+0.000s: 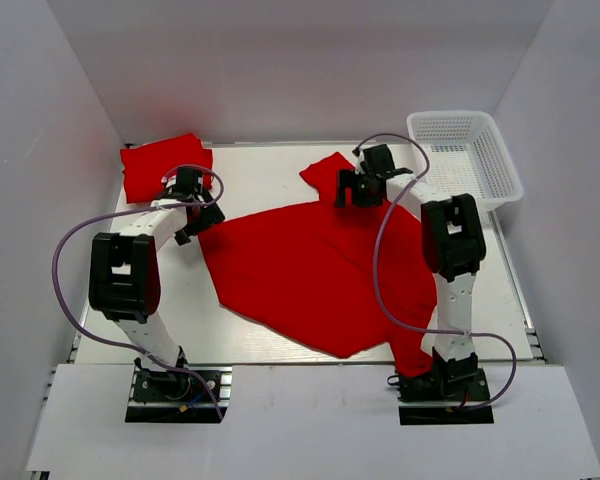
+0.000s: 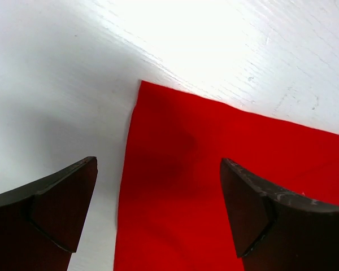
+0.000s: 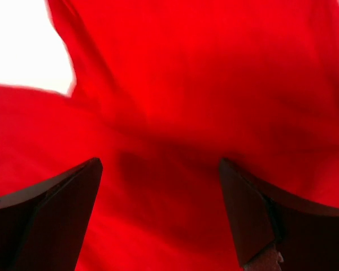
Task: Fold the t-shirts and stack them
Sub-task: Flatten out the tshirt
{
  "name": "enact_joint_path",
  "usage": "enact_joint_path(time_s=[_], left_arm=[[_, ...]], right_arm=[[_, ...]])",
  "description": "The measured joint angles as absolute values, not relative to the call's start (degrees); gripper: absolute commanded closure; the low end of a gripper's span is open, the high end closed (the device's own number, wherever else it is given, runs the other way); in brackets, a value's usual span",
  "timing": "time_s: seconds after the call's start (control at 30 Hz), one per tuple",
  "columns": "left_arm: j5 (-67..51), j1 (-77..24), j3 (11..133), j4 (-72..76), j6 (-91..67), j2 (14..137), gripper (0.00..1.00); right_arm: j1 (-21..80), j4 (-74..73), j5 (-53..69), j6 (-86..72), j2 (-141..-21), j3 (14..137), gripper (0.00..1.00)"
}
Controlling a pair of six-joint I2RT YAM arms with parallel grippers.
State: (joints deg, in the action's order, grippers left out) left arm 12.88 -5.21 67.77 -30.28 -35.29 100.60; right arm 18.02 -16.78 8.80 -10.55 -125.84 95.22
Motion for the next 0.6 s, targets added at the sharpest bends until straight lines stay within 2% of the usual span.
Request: enact_joint_path(time_s=[0.17, 0.43, 0.6], left_arm=[[12.05, -5.28, 66.08, -28.08, -34.46, 100.36, 0.01], [9.80, -5.28, 65.23, -25.39, -33.71, 100.33, 0.01], [6.52, -5.61, 64.23, -20.95, -32.01, 100.49, 0.01]], right_arm=[[18.00, -13.63, 7.20, -12.43, -119.90, 84.90, 0.10], [18.02, -9.39, 0.36, -17.21, -99.48, 56.99, 0.10], [18.02, -11.42, -0.30, -17.76, -95.04, 52.64, 0.10]])
